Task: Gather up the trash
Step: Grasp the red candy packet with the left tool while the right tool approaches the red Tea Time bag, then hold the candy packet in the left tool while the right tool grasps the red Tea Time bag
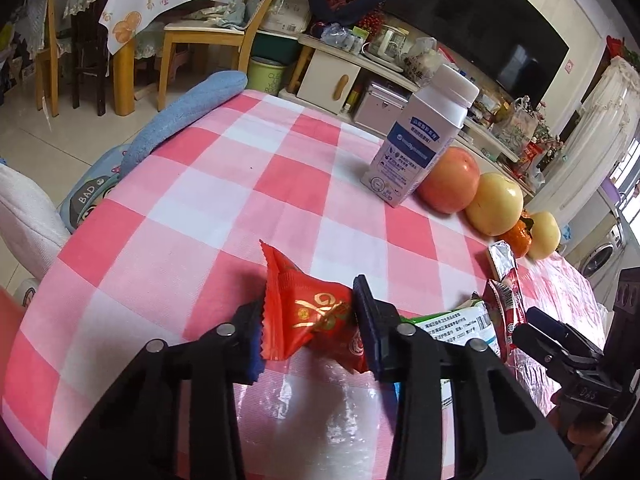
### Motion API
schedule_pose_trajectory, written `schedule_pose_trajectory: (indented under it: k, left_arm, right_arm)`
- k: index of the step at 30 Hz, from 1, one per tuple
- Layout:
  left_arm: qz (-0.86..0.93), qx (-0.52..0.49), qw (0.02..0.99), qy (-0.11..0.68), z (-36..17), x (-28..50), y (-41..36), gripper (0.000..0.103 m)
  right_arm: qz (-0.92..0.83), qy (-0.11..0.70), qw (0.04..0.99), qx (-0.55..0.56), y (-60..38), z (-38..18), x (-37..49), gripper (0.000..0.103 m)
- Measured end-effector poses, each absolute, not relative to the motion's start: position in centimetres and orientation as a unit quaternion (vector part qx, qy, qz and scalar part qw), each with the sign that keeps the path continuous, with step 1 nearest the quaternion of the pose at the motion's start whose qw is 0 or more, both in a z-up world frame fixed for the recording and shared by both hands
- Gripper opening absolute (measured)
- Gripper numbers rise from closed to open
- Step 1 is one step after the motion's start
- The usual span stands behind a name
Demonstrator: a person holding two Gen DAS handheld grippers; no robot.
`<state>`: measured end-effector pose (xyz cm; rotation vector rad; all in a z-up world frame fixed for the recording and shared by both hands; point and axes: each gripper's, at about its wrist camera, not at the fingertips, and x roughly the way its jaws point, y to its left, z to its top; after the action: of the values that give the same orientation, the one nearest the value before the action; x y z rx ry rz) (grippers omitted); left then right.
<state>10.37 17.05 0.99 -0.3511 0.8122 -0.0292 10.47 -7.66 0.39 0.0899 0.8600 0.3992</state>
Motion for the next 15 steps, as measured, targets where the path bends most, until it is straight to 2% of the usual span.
schedule_pose_trajectory:
  k: [2,3,6,10,11,14,15]
  left_arm:
    - [-0.010,-0.172,0.905,0.389,1.1,10.1,17.0,0.034]
    - [-0.009,-0.173,0.906,0.387,1.2,10.0,17.0,0.031]
    - [-0.004,-0.175,0.907,0.382,1.3,9.3,17.0,0.030]
    - [-0.003,-0.185,0.906,0.381,1.3,8.2,17.6,0.029]
    - [-0.003,-0.188,0.905,0.381,1.4,7.9,17.8,0.029]
    - [-0.005,-0.191,0.905,0.380,1.6,6.9,18.0,0.028]
    - [-0.005,-0.191,0.906,0.379,1.6,6.5,18.1,0.028]
  right_arm:
    - [0.198,0.411,0.889,0.038,-7.5,0.5,10.4,0.081]
    - [0.200,0.409,0.889,0.034,-7.4,0.5,10.3,0.076]
    - [0.211,0.400,0.892,0.019,-6.9,0.7,9.8,0.064]
    - [0.218,0.396,0.892,0.010,-6.8,0.7,9.3,0.059]
    - [0.227,0.395,0.890,0.016,-6.9,0.7,9.3,0.049]
    - [0.235,0.391,0.890,0.007,-6.5,1.1,8.7,0.034]
    - [0.236,0.390,0.890,0.002,-6.4,1.2,8.5,0.026]
